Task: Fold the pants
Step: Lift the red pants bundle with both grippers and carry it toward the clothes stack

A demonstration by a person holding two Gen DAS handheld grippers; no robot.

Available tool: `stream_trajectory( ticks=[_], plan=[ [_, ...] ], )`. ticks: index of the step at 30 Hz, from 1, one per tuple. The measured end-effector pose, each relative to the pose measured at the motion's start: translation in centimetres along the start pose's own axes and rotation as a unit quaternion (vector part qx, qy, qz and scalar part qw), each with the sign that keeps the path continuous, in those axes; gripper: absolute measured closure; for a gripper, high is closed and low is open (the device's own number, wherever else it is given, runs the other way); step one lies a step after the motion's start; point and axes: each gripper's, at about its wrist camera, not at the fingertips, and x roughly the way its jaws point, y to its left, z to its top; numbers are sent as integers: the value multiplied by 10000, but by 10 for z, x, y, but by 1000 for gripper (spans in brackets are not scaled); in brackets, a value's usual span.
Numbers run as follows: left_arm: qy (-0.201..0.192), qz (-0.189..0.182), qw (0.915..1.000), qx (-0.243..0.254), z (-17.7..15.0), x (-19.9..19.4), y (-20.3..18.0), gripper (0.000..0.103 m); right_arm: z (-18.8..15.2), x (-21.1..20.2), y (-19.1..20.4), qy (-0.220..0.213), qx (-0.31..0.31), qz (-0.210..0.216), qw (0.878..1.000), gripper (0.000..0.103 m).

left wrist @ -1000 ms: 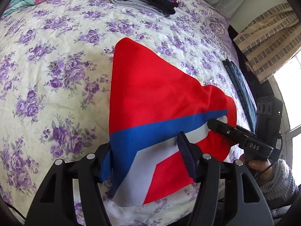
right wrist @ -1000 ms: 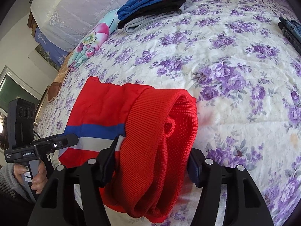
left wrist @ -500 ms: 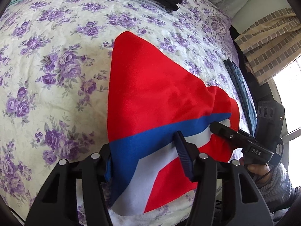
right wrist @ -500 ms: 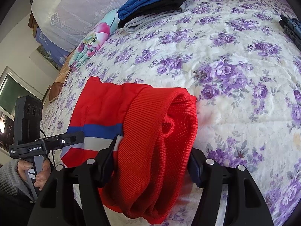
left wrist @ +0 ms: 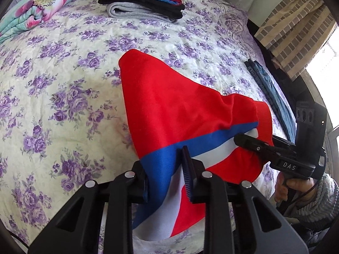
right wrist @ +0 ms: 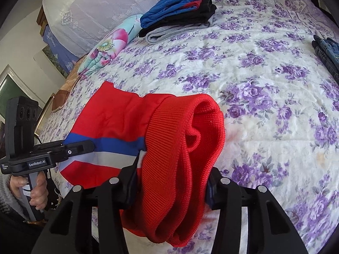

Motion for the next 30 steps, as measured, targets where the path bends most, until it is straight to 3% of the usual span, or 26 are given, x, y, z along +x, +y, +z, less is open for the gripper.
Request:
stream_trajectory(
  ticks=[10,17,30],
  plan=[
    [143,-231,9985,-480,-3,17,17,73,-6,7,-1,-4,117,-48,9999,56],
    [-75,-116,9999,15,0,0,-2,86,-6,-1,4,-116,44,-150,9998,61],
    [-441,-315,9977,413,26,-41,-31,87,10,-56,22,-739,-95,-271,9969,64]
  ],
)
